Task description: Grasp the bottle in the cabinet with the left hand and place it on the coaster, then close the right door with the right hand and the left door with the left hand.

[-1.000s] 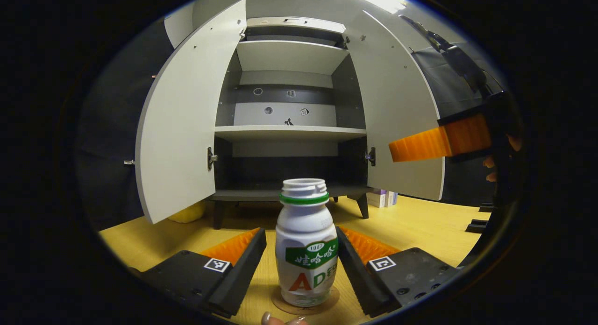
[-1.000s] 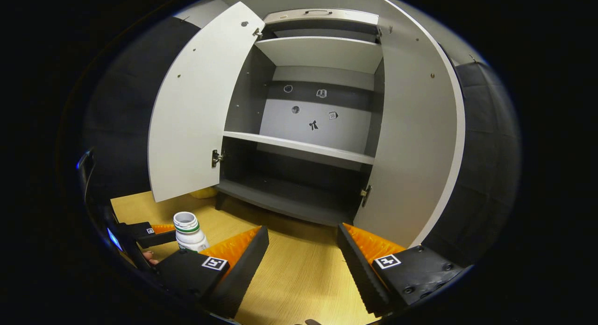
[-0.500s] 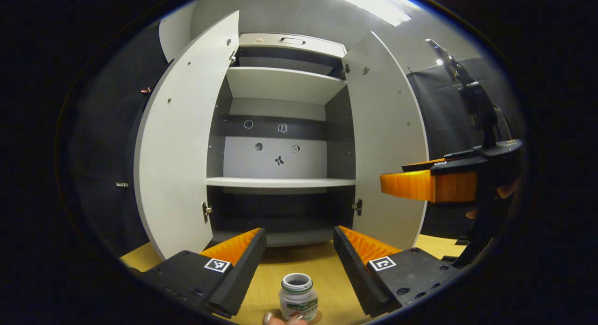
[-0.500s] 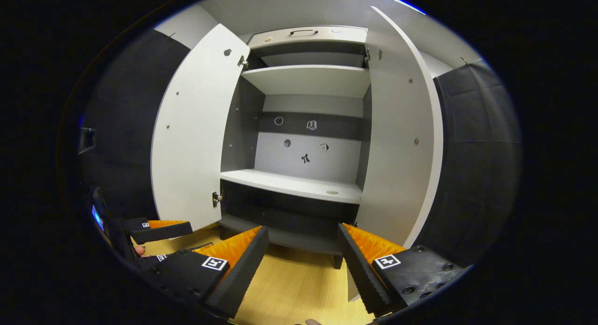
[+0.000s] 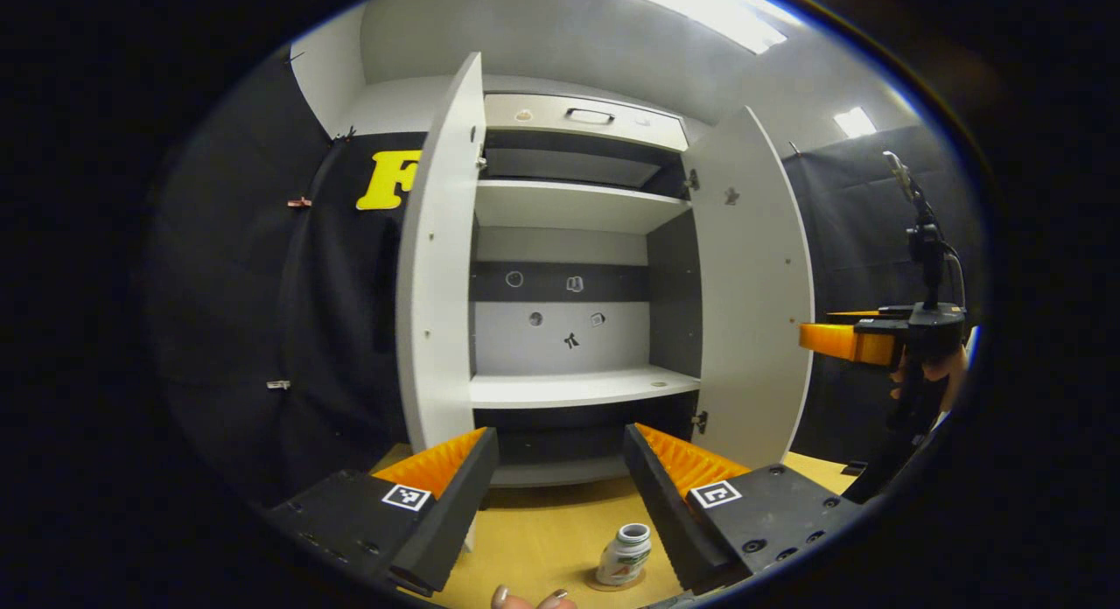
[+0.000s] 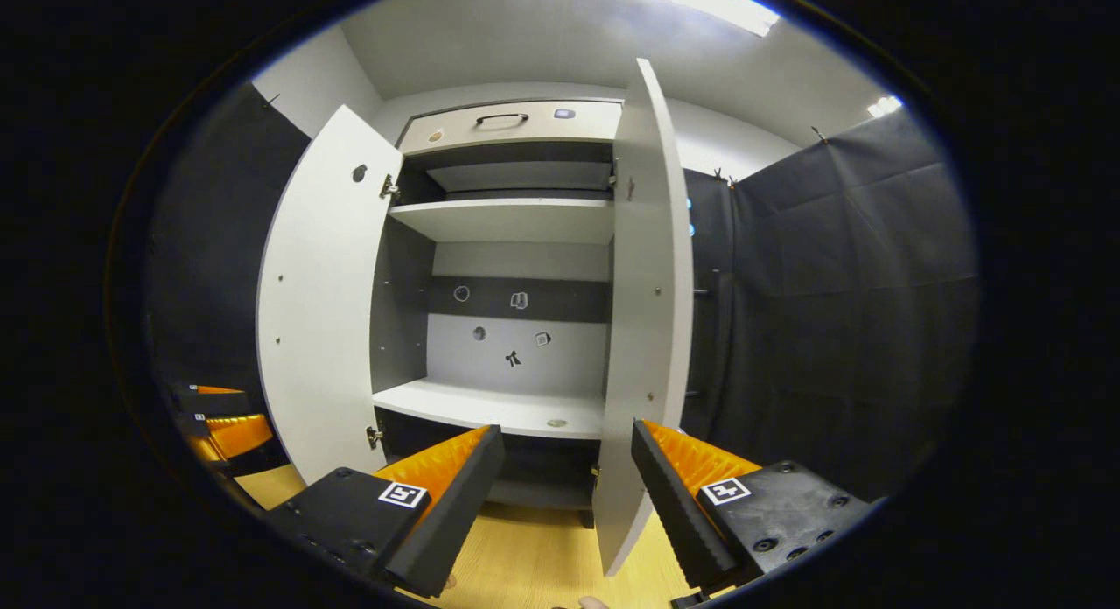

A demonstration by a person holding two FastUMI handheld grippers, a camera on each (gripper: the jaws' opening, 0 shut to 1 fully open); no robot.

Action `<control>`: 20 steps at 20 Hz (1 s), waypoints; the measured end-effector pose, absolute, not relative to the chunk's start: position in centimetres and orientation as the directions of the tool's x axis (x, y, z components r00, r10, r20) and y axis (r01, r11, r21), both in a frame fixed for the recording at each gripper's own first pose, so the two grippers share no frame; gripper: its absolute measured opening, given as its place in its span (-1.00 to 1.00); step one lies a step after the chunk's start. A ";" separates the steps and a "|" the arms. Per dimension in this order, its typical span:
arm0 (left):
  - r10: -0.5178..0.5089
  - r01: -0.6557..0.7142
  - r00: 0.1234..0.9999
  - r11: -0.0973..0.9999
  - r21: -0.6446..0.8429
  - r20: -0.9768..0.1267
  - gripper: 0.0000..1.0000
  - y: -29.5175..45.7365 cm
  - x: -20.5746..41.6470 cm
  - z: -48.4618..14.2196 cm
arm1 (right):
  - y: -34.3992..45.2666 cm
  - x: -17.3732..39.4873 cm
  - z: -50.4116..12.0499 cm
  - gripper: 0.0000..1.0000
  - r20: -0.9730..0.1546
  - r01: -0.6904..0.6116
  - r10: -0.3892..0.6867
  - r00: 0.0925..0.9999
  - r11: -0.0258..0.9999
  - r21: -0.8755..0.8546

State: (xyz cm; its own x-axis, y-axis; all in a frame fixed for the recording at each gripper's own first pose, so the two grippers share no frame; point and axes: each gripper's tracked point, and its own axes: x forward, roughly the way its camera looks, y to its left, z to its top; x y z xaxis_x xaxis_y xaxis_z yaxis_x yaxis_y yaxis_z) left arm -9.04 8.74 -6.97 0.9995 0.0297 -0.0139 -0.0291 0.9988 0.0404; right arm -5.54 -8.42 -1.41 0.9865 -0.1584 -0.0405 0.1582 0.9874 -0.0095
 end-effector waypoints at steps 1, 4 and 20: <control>0.055 -0.054 0.998 0.998 0.044 -0.011 0.84 10.2 -9.8 -6.4 | -9.4 -6.0 -1.2 0.95 -0.035 0.190 -0.190 0.981 0.982 -0.002; 0.119 -0.118 0.993 0.992 0.051 -0.022 0.84 14.1 -11.9 -5.4 | -13.4 -6.9 -1.1 0.94 -0.025 0.297 -0.297 0.955 0.955 -0.011; 0.306 -0.306 0.952 0.952 0.003 -0.027 0.84 21.1 -12.1 -2.2 | -21.6 -0.8 -0.1 0.91 -0.006 0.350 -0.350 0.937 0.937 -0.018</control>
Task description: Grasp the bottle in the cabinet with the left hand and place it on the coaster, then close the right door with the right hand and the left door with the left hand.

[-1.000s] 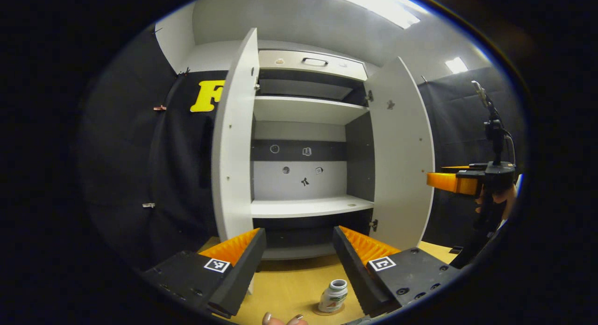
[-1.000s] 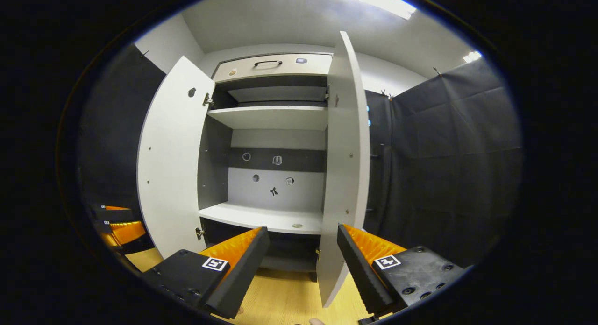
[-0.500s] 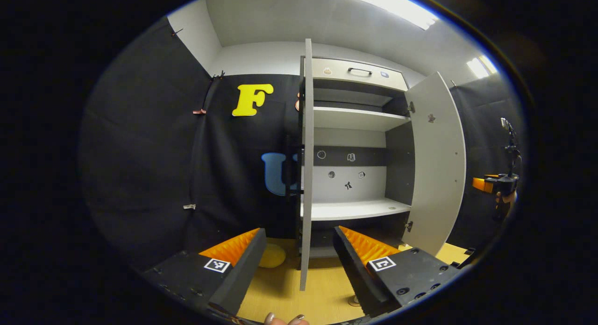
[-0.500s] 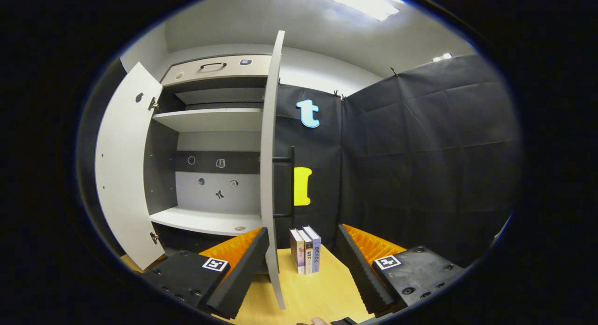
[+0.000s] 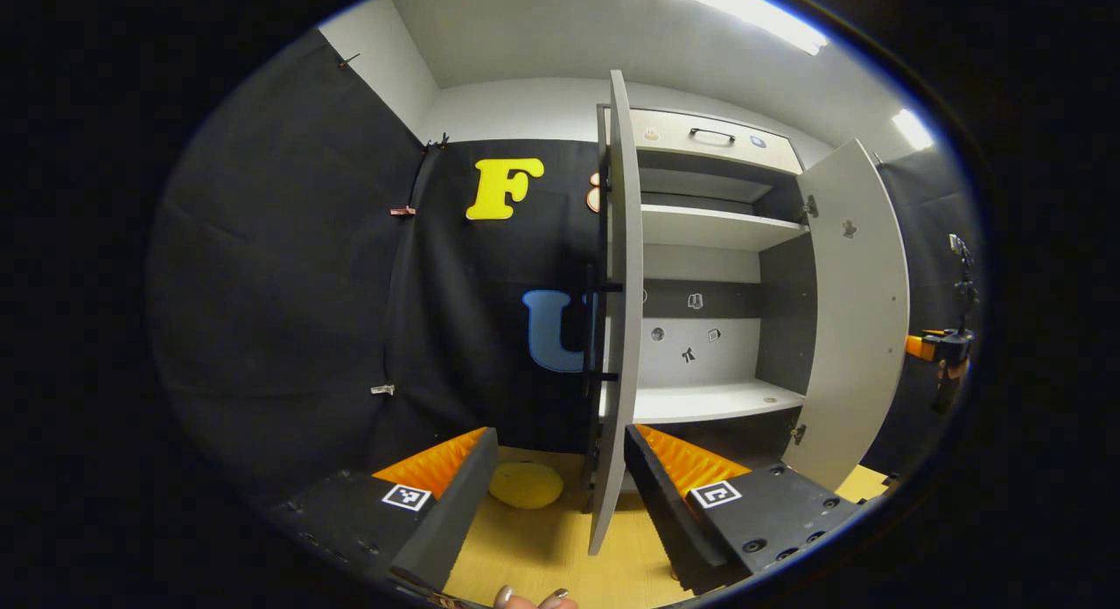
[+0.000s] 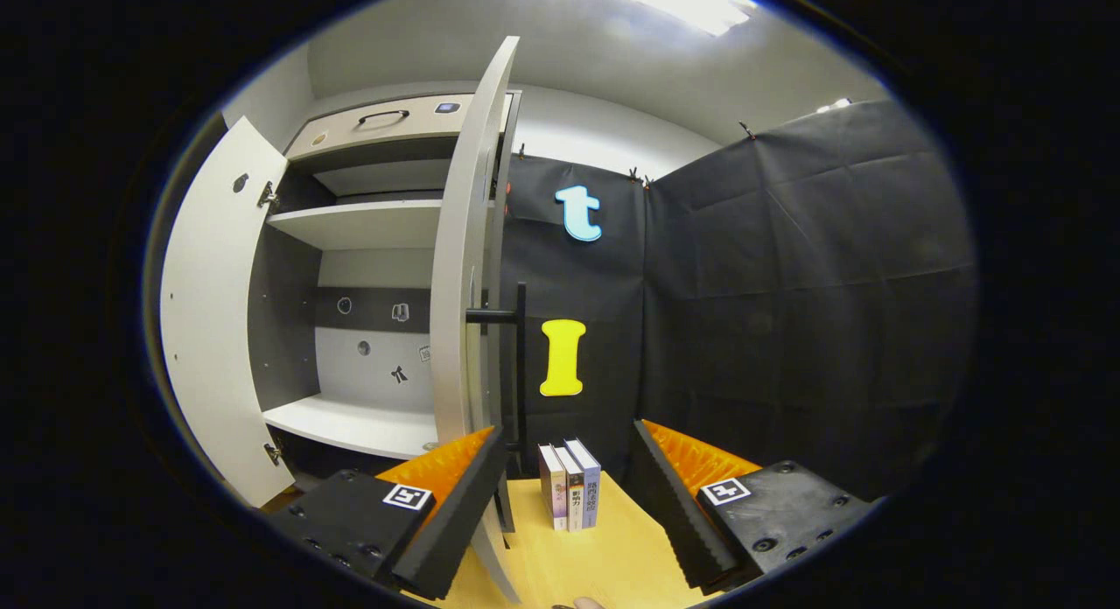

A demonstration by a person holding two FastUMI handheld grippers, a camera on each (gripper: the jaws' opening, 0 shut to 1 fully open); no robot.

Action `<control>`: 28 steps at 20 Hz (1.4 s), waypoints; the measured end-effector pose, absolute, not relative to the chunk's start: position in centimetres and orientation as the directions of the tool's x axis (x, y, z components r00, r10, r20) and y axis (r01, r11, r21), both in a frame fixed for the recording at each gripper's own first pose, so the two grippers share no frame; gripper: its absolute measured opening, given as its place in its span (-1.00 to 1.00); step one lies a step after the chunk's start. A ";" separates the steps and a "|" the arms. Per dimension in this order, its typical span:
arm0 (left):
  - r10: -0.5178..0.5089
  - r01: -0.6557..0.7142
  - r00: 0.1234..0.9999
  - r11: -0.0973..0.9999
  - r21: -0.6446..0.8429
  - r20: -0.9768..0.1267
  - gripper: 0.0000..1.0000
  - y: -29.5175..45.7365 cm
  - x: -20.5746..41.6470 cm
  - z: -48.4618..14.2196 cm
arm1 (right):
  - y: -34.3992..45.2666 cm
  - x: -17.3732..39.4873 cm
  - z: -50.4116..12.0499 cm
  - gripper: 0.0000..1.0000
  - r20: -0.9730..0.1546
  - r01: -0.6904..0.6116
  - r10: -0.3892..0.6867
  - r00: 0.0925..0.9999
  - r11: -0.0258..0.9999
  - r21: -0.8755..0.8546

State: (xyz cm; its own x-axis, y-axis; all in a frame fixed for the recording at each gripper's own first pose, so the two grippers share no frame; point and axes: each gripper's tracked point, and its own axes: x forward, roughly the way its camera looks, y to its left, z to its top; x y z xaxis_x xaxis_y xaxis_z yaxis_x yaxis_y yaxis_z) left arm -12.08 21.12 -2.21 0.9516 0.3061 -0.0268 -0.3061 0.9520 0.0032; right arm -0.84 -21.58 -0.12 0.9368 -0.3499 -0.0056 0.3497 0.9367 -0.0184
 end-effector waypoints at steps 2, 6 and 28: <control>0.303 -0.303 0.952 0.953 0.000 -0.034 0.84 21.0 -11.1 -2.5 | -20.8 -0.5 -0.1 0.91 -0.010 0.304 -0.304 0.953 0.952 -0.027; 0.317 -0.319 0.947 0.947 -0.033 -0.050 0.84 21.5 -9.7 -3.0 | -18.6 0.2 -0.2 0.91 -0.011 0.221 -0.221 0.975 0.975 -0.029; 0.351 -0.350 0.935 0.936 0.023 -0.050 0.84 22.3 -7.9 -2.6 | -2.7 11.6 -2.2 0.92 -0.015 -0.159 0.161 0.987 0.983 0.091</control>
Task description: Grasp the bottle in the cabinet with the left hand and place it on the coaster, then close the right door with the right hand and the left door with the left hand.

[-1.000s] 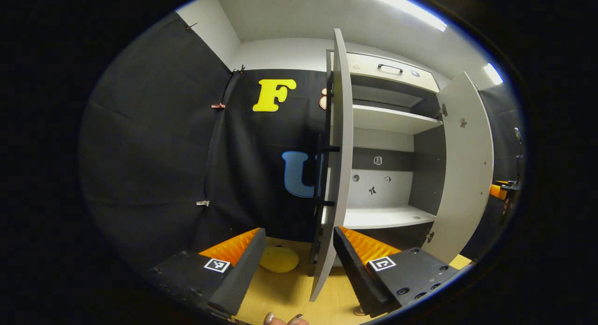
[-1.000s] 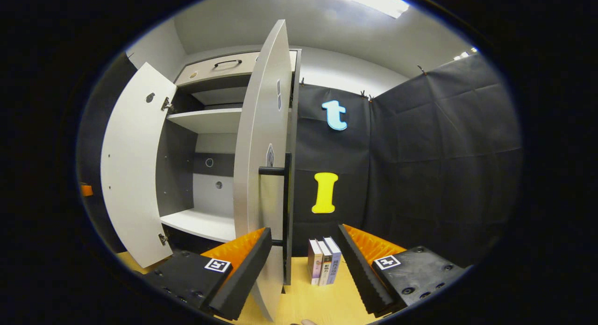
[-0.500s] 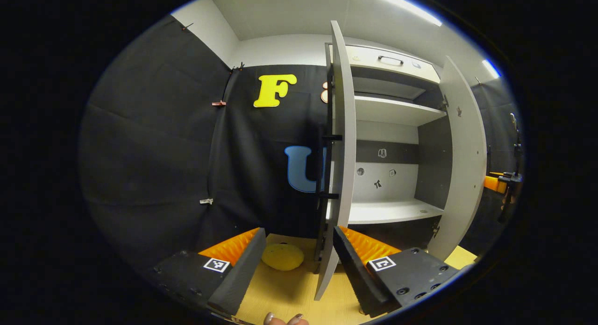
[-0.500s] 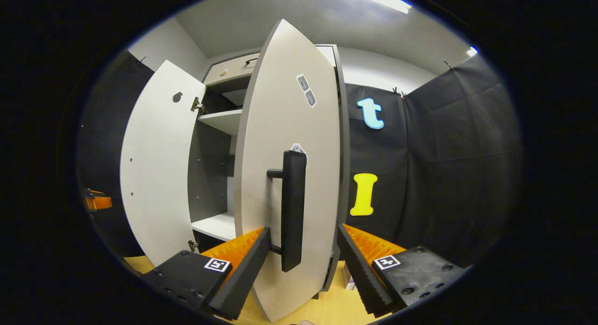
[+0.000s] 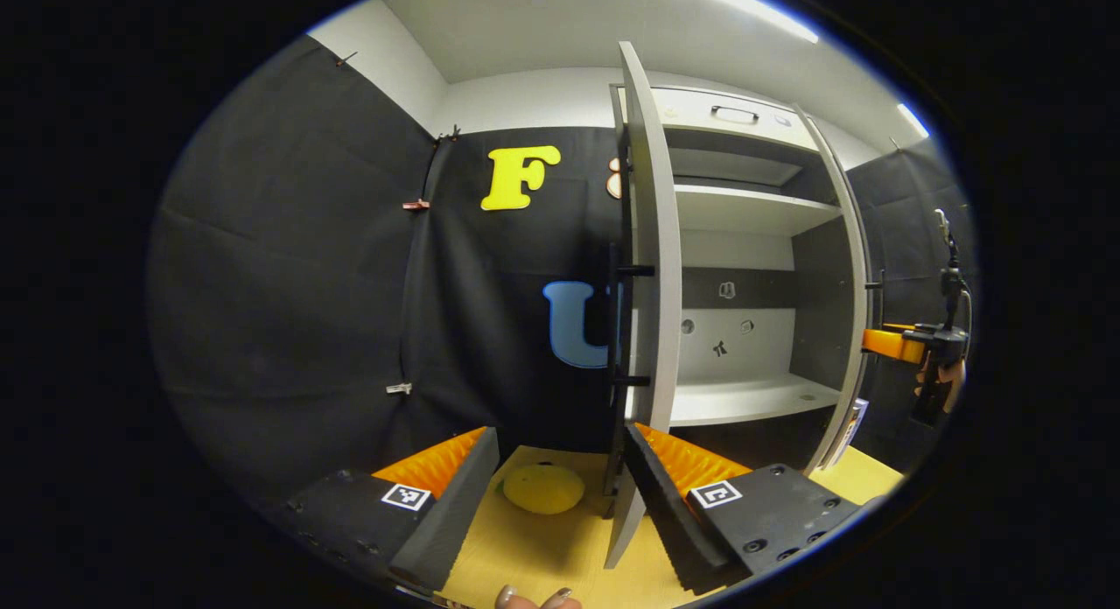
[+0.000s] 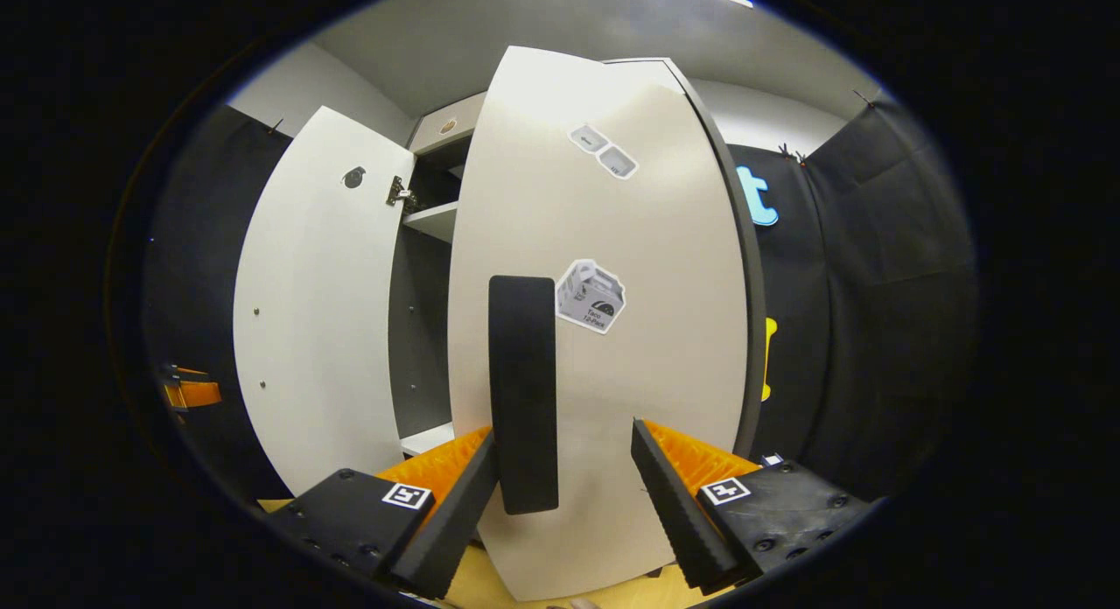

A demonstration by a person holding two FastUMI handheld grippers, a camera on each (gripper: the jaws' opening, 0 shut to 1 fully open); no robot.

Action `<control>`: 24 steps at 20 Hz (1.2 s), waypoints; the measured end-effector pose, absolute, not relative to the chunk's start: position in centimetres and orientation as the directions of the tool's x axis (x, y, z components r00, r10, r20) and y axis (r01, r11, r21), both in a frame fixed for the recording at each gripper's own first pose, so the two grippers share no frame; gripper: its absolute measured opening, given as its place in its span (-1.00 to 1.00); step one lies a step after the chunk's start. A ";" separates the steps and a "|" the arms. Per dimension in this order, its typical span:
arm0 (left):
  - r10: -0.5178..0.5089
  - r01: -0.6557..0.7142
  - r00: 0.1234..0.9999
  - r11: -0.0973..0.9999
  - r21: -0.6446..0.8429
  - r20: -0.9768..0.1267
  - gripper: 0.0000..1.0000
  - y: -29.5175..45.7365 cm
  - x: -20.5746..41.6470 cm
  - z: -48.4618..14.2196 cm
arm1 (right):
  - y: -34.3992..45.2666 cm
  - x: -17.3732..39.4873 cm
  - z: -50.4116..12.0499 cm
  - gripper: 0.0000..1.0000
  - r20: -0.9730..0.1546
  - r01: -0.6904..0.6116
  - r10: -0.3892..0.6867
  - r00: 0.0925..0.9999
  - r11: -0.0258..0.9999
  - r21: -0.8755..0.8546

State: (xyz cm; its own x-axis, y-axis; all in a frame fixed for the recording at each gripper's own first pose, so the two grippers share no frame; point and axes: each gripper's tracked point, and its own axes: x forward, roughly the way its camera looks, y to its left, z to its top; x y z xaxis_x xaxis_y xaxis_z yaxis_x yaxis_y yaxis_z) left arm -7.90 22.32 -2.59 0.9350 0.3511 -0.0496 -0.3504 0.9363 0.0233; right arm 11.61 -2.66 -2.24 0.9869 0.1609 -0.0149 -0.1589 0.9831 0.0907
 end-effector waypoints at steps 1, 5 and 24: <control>0.344 -0.343 0.938 0.939 0.022 -0.038 0.84 22.4 -7.5 -2.0 | -2.9 11.1 -1.9 0.93 -0.006 -0.155 0.157 0.988 0.984 0.093; 0.310 -0.308 0.950 0.950 0.052 -0.034 0.84 22.8 -5.5 -1.5 | -4.5 7.9 -2.0 0.97 -0.015 -0.141 0.143 0.990 0.988 0.058; 0.170 -0.170 0.985 0.985 0.029 -0.017 0.81 20.4 -1.9 -1.5 | -8.1 4.3 -3.3 0.95 -0.061 -0.052 0.056 0.997 0.997 0.063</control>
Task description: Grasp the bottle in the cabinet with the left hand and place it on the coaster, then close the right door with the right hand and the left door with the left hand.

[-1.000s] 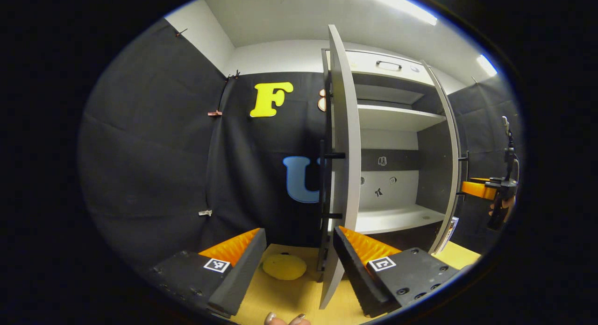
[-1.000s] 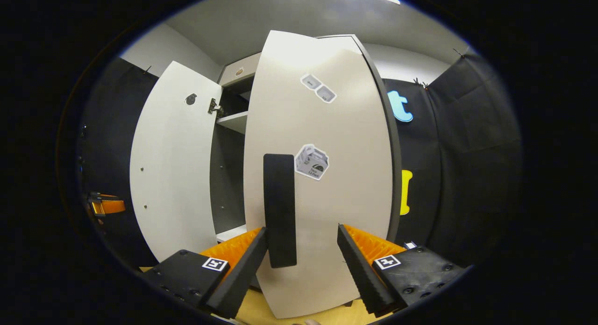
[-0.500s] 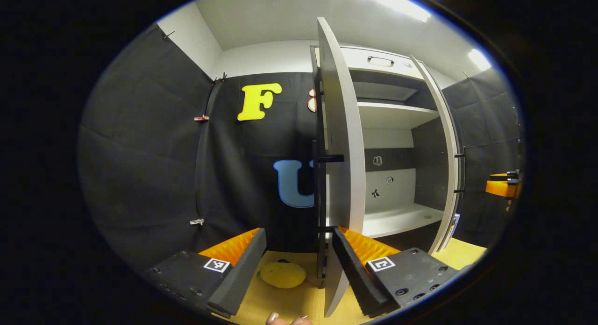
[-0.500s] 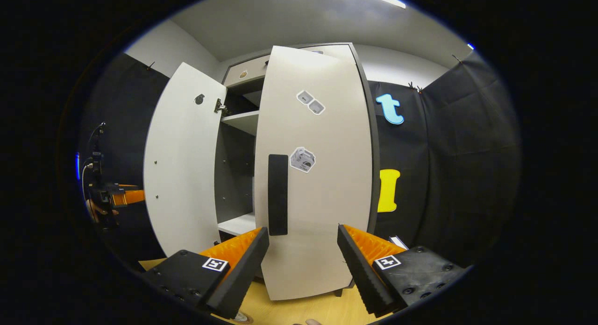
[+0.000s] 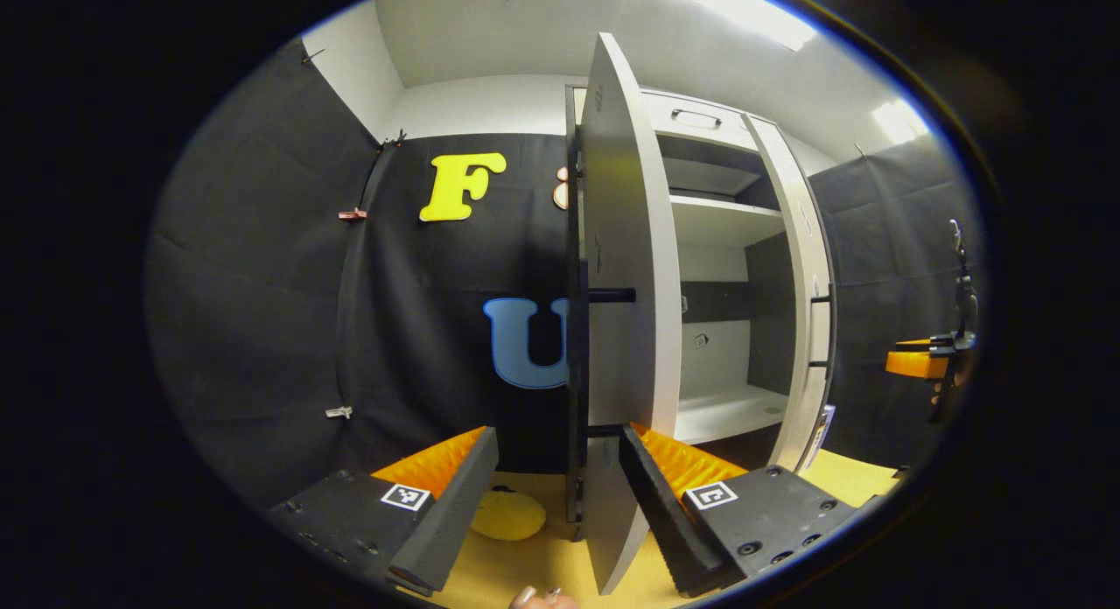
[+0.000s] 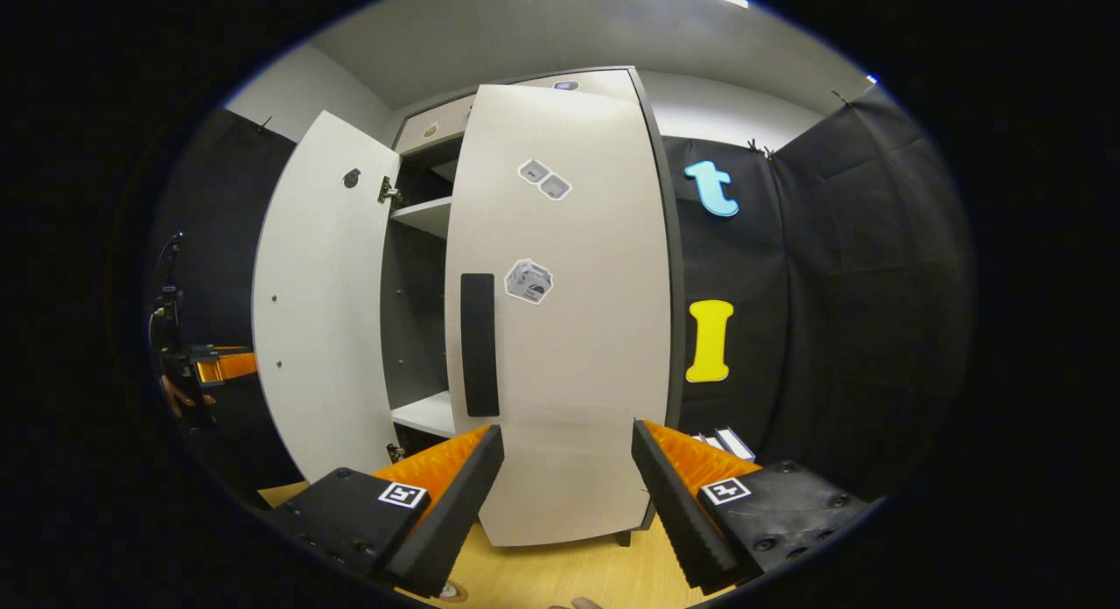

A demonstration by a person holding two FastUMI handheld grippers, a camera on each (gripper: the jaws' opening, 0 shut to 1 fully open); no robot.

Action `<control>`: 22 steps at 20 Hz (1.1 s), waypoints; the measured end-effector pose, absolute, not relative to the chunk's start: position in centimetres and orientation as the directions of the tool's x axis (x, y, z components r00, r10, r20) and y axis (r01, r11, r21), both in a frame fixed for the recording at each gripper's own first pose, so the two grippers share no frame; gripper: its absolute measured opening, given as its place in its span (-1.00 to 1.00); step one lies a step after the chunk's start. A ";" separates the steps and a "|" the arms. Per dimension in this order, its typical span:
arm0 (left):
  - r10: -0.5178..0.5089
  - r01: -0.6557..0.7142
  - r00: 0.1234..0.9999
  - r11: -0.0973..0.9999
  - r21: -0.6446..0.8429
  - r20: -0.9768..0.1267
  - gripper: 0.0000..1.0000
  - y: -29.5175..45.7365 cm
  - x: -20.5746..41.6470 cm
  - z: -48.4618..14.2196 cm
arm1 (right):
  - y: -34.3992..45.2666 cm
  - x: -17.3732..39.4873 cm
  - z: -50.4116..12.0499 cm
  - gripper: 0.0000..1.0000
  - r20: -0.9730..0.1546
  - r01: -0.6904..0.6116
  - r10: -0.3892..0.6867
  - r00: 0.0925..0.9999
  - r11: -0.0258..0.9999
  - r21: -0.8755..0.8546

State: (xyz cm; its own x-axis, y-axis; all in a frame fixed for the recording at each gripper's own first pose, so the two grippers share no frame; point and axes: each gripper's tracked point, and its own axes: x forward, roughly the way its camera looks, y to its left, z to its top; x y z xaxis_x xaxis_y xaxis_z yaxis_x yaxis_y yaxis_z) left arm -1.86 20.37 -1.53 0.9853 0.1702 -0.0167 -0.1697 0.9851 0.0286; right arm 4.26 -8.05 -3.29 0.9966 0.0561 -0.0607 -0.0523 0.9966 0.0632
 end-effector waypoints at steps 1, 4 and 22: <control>0.160 -0.159 0.987 0.987 0.024 -0.018 0.81 19.9 -1.8 -1.6 | -8.3 4.5 -3.4 0.95 -0.062 -0.050 0.053 0.997 0.997 0.055; 0.121 -0.121 0.993 0.993 0.013 -0.018 0.81 18.2 -0.8 -1.6 | -8.6 5.2 -3.6 0.95 -0.066 -0.061 0.065 0.996 0.996 0.060; -0.040 0.041 0.999 0.999 0.022 -0.023 0.82 6.6 7.9 -3.7 | -13.7 7.3 -4.2 0.95 -0.069 -0.028 0.032 0.997 0.998 0.057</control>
